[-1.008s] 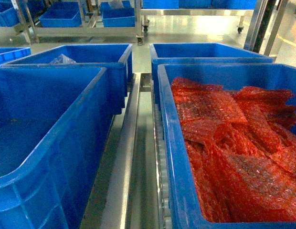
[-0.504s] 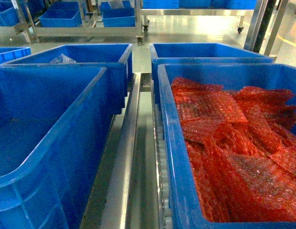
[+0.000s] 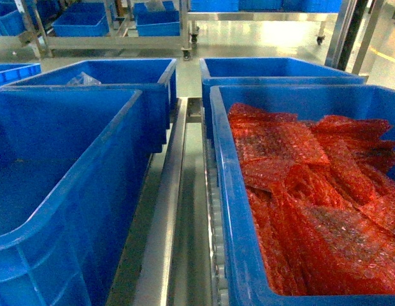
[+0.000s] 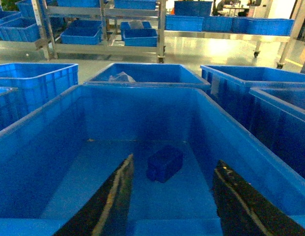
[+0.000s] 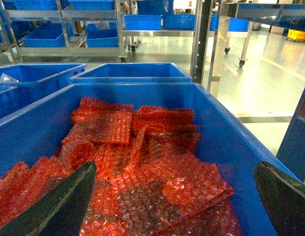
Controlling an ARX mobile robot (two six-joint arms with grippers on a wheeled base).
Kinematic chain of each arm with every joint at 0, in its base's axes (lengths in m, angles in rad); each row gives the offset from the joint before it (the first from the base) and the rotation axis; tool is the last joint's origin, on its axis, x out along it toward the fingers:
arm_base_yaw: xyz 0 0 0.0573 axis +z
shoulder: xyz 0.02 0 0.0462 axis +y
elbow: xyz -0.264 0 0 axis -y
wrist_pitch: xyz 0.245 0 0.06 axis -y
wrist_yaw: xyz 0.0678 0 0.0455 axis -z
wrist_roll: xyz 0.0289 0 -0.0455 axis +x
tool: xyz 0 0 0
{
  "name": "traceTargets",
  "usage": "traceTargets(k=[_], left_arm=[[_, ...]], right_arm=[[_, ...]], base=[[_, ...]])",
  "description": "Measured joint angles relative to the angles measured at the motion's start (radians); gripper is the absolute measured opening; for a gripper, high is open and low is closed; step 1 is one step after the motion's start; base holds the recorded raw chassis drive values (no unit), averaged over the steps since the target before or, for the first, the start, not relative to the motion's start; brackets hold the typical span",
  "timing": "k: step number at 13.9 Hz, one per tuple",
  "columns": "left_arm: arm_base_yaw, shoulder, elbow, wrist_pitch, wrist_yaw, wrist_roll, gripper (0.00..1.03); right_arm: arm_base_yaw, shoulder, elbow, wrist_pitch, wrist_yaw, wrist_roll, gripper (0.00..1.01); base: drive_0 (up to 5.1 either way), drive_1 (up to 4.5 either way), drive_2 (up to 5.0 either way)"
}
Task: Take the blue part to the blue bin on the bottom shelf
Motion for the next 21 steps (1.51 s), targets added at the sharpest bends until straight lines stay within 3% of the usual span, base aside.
traceTargets(k=[4,21], left_arm=[[0.0,0.0,0.0,0.0,0.0,0.002,0.98],[0.0,0.0,0.0,0.0,0.0,0.002,0.98]], right_arm=[[0.0,0.0,0.0,0.0,0.0,0.0,0.98],[0.0,0.0,0.0,0.0,0.0,0.0,0.98]], base=[[0.0,0.0,0.0],[0.0,0.0,0.0]])
